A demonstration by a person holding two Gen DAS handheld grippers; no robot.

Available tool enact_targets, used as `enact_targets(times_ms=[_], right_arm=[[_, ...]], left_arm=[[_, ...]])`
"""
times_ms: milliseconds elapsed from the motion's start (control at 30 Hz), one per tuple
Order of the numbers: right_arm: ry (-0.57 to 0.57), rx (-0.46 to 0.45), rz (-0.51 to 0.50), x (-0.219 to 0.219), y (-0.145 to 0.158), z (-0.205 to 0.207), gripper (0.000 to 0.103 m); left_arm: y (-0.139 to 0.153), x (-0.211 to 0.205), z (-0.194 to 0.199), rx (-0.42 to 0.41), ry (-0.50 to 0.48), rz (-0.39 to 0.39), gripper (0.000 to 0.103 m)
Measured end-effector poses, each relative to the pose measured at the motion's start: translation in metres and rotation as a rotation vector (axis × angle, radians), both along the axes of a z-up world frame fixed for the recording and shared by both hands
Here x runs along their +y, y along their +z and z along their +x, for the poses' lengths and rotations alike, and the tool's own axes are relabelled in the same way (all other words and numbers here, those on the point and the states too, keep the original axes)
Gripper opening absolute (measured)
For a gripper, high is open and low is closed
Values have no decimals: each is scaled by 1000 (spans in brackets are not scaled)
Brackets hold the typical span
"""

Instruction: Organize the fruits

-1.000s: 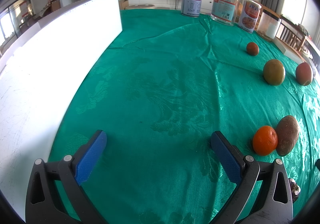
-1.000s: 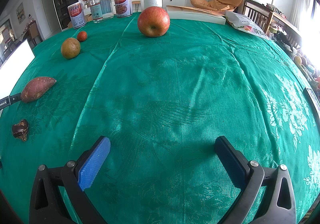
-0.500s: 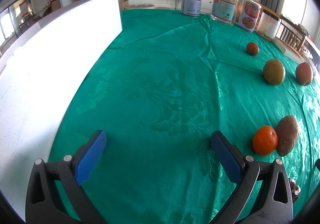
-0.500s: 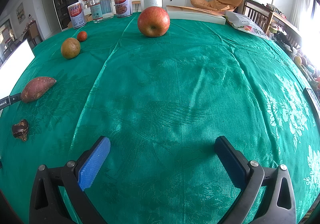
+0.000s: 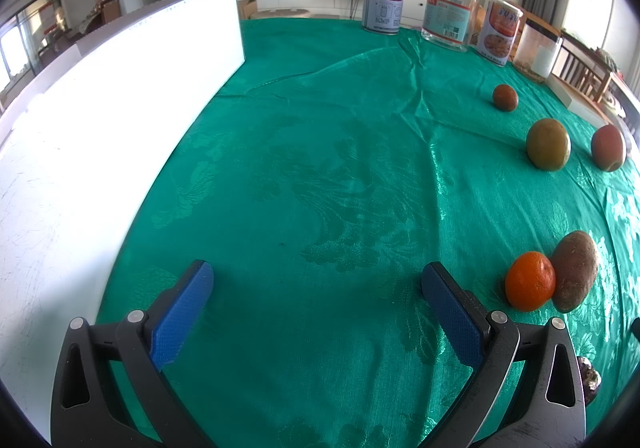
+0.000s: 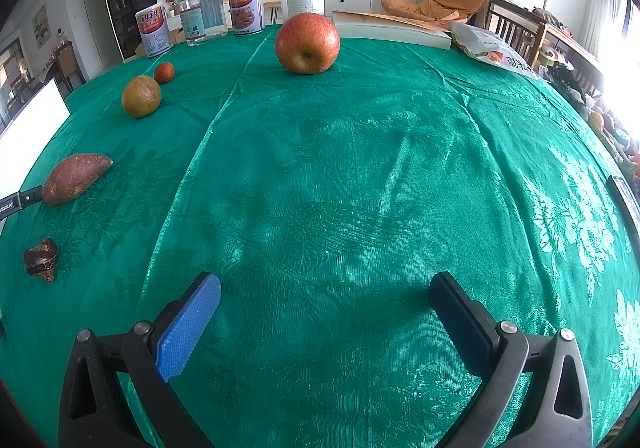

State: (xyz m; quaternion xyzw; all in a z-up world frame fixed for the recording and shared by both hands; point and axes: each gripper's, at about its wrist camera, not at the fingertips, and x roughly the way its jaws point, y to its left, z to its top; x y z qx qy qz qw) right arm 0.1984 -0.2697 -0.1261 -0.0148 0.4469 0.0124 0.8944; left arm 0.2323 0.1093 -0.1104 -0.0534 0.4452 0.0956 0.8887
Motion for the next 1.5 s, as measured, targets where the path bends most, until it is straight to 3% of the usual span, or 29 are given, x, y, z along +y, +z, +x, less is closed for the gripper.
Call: enact_targets(times_ms=[867,1067,1167,1233,1367,1500], right_arm=[[0,0,-1,0,0,0,103],[1,0,-2,0,0,0,103],[1,0,-1,0,0,0,103],[1,0,-2,0,0,0,103],[1,0,-2,0,0,0,103],[1,0,-1,0,-1,0,103]], left_arm=[[-1,0,3,2,15,0,103],[7,-10,-7,138,-226,-60,101],[34,-18,-18,104,-359,-186,101],[57,-35,-19,75,-441,-209,101],[85,-96,1,94,-622,-100,101],[66,-147,38,232,-666,66,99]])
